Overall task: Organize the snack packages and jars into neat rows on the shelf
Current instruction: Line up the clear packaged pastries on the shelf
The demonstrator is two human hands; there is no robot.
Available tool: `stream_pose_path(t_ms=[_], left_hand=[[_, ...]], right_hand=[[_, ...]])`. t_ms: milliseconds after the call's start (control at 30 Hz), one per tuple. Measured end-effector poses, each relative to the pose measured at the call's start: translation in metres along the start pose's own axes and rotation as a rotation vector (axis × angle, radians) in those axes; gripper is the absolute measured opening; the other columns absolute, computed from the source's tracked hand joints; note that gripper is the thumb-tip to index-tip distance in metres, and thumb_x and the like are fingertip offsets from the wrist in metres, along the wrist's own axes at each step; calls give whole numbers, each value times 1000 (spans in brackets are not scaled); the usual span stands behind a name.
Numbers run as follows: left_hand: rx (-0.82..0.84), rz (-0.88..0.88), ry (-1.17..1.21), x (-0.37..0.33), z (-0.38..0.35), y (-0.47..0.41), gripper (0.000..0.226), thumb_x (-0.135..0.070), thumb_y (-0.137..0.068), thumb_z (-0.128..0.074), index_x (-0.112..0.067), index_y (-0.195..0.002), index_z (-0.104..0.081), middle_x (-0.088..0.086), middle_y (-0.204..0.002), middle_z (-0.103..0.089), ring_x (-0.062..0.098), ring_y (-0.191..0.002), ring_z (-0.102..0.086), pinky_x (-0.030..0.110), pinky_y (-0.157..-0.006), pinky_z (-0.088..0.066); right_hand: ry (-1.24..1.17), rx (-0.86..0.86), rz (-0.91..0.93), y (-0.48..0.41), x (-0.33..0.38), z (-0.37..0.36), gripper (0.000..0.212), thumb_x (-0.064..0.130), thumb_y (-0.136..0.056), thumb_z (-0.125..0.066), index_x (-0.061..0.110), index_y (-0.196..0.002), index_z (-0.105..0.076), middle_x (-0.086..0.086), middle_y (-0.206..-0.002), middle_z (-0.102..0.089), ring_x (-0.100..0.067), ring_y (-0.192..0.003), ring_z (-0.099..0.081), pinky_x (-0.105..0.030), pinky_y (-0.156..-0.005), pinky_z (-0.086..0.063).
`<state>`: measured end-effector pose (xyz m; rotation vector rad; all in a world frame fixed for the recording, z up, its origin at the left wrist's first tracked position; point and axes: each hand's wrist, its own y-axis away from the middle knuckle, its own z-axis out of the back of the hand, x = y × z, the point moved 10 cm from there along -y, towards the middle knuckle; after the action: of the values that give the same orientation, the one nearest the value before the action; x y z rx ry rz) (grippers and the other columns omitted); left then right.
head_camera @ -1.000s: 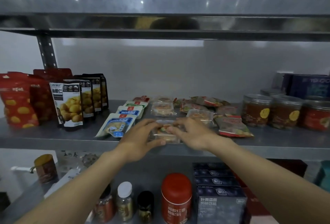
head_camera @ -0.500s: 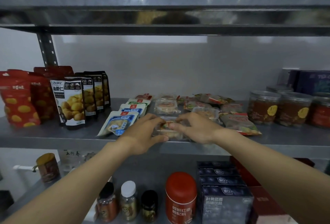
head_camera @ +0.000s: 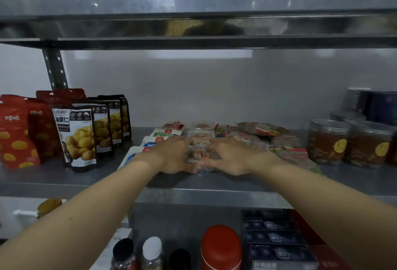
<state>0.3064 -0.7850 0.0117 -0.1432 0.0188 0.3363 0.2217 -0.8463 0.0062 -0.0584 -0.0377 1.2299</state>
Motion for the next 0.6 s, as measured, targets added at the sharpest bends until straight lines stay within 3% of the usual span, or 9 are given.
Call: stream_pose_path(t_ms=[100,200,600], left_hand=[[129,19,-27,10,-9,-11,82,-64,-76,-65,-23,-141,-37,4,-148,-39,28,-133,-36,43,-109,-33],[237,-2,-78,11,-17,-17,83,-61,-86,-53,-17,-150,-23,6,-159,-19,26,-145,-18,40,-116,-20],[244,-47,23,16,-27,-34,75,-61,-87,-52,-17,-145,-29,4,-155,-25,22,-138,-29,35,-112,-27]], right_hand=[[6,64,14,-11,-4,-5,84,74,-89,-31,28,-157,-9,2,-165,-6,-19,-151,-8,-47,-121,-11],[28,148,-4,-19,-11,-13,84,73,-91,-25,26,-157,-2,2,-164,7,-19,-151,3,-48,-121,-4],[-52,157,2,-37,-24,-21,84,73,-91,-24,25,-157,-6,4,-165,-1,-14,-151,-1,-40,-122,-8]])
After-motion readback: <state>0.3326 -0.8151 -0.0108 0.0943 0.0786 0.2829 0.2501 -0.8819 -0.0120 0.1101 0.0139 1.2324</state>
